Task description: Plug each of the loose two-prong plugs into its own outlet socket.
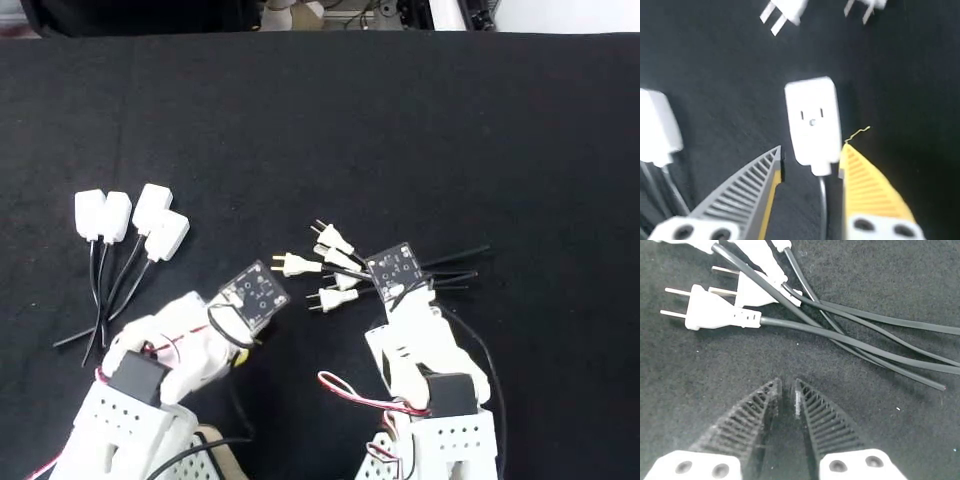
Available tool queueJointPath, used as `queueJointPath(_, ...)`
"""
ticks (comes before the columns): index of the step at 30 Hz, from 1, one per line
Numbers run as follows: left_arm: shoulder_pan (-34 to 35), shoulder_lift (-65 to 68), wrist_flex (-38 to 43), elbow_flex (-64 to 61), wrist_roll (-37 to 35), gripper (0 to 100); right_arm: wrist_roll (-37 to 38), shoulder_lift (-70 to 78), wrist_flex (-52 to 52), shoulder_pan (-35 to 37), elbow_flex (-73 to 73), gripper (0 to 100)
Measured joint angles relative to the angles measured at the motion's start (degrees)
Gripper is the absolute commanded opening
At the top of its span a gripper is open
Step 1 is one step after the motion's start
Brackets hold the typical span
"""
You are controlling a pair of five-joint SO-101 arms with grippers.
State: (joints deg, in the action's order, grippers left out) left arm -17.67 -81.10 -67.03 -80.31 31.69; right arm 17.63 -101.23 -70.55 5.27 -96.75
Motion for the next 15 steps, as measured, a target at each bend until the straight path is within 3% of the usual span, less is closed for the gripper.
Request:
queueJointPath(4,1.49,4.75,2.81,4.31,0.00,21,0.00,0.00,0.00,0.00,0.00,4.7)
queueJointPath(8,2.64,18.81,6.51,7.56,0.18,21,0.00,0.00,0.00,0.00,0.00,4.7)
queueJointPath(15,-3.60,40.00,8.53,12.84,2.37,21,0.00,0.00,0.00,0.00,0.00,4.7)
